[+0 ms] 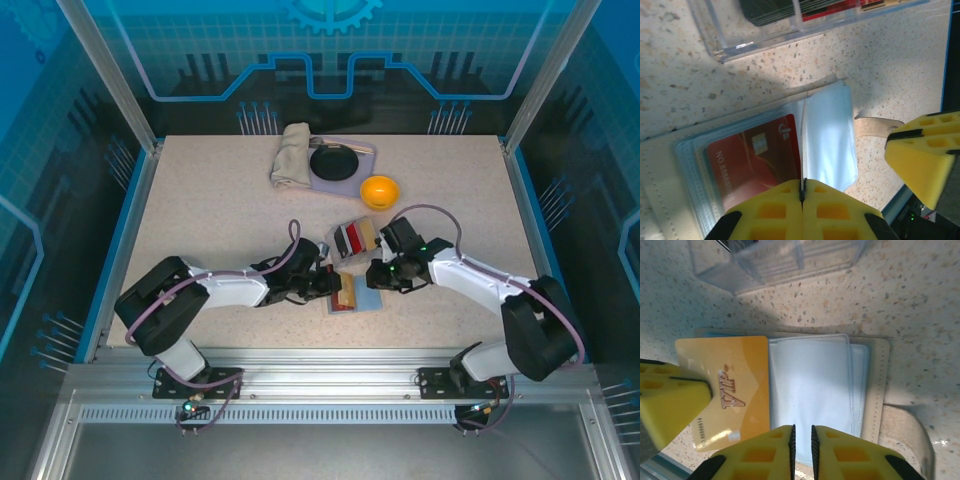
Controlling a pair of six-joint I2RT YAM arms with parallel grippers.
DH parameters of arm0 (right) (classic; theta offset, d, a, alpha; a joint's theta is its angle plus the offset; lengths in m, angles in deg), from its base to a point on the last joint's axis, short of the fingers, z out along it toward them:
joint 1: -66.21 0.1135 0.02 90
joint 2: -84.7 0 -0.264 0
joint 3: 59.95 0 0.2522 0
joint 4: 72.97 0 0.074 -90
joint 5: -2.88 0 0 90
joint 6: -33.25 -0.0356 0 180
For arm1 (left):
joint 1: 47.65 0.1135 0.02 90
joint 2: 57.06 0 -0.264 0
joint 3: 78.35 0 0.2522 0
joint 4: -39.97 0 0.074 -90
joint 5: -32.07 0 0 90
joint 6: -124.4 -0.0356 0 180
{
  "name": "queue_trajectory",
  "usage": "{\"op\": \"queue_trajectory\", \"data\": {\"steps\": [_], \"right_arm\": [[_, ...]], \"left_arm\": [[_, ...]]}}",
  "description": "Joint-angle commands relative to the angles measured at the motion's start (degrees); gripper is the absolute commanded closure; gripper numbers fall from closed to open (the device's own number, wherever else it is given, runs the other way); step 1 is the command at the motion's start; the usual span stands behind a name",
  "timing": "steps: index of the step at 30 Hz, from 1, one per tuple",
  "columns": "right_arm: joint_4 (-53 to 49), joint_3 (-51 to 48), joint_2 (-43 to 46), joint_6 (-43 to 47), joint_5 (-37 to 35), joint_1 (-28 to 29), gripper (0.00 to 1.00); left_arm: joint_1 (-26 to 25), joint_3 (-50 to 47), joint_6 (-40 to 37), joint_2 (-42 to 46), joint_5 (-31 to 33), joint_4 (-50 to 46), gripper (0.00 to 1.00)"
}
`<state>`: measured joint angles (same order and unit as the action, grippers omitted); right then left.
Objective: Put the credit cards into the card holder
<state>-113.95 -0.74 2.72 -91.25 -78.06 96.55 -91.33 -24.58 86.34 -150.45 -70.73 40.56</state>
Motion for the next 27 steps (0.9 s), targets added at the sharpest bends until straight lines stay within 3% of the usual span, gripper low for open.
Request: {"op": "queue_trajectory", "data": {"steps": [1, 14, 27], "right_arm": [[-0.63, 0.87, -3.35, 0.31, -0.34, 0.25, 0.82], [0.54, -2.73, -9.25, -1.51, -4.86, -0.91, 0.83], [0.93, -3.64, -5.97, -2.41, -3.36, -2.42, 0.8]], "left_arm": [[-0.35, -0.41, -1.42, -0.88, 1.06, -1.62, 1.0], [-0.37, 1.7, -2.53, -6.04, -2.05, -0.76, 1.0], [-0.53, -0.08, -2.11, -5.72, -2.32, 3.81, 1.0]]}}
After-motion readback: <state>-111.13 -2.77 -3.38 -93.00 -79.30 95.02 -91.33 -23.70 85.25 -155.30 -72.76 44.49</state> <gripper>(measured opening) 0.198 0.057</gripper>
